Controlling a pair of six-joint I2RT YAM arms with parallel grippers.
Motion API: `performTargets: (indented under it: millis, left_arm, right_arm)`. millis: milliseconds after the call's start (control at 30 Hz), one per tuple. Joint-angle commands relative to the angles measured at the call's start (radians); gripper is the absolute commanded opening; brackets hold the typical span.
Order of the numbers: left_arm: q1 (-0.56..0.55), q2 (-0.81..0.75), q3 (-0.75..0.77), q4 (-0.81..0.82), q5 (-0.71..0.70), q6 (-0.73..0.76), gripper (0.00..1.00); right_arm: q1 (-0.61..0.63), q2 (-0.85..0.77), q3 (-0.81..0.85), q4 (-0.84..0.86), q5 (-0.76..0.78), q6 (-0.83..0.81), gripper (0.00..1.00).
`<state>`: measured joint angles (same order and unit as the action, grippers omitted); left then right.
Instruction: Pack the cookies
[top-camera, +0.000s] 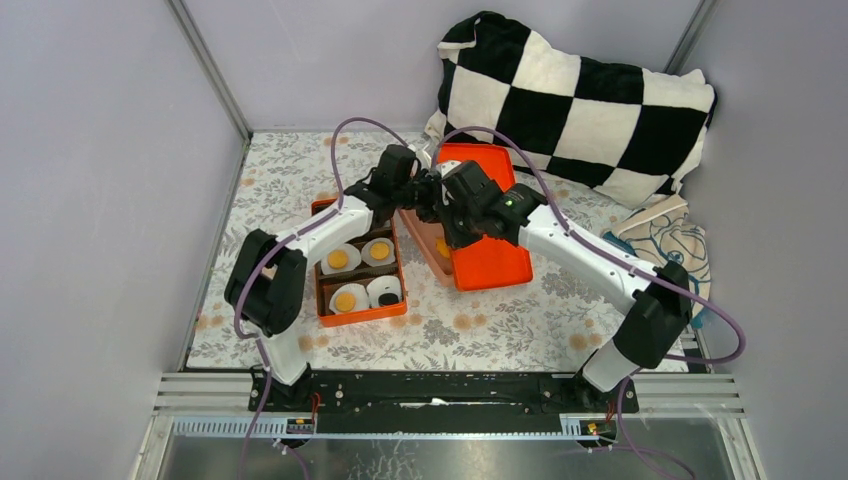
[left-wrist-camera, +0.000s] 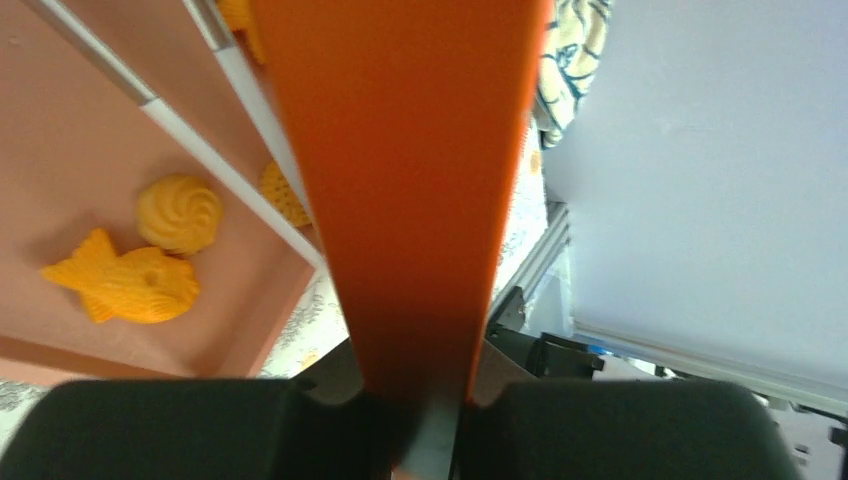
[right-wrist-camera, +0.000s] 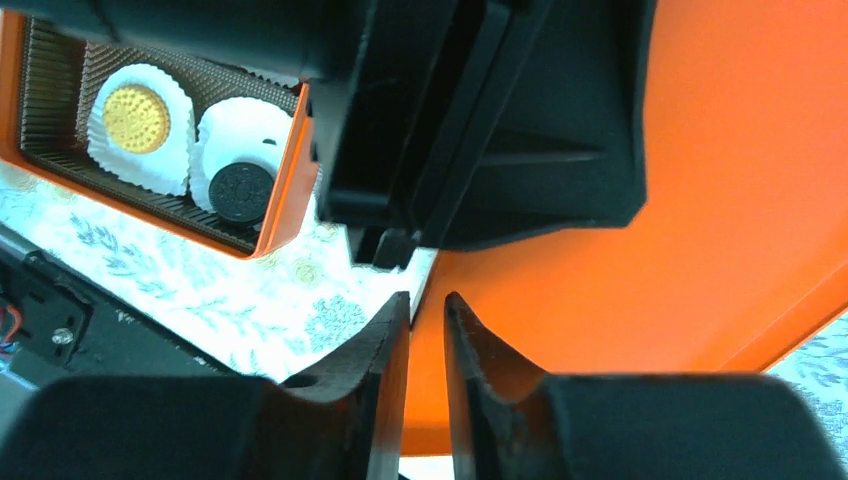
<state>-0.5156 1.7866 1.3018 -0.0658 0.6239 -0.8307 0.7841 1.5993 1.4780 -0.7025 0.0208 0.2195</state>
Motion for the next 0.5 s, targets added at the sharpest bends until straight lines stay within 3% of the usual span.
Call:
performTargets:
  millis: [0,67,200,333,467]
  left_arm:
    - [0.013,0.013,0.076,-0.142,-0.079,0.118,0.00]
    - [0.030,0.025,0.131,-0.214,-0.101,0.140,0.00]
    - [0.098,0.065,0.272,-0.342,-0.081,0.169,0.00]
    - [0.173,0.123,0.465,-0.484,-0.039,0.188,0.00]
    - [0.216,0.178,0.601,-0.553,0.092,0.162,0.00]
  right_arm:
    - [0.043,-0.128,0.046,0.054,0.184,-0.083,0.35]
    - [0.062,-0.184,0.001,0.087,0.266,-0.116,0.48]
    - [0.087,-0.281,-0.097,0.130,0.325,-0.173,0.60]
    - [0.169,-0.319,-0.200,0.175,0.366,-0.211,0.65]
    - [0.317,-0.313,-0.324,0.285,0.565,-0.266,0.67]
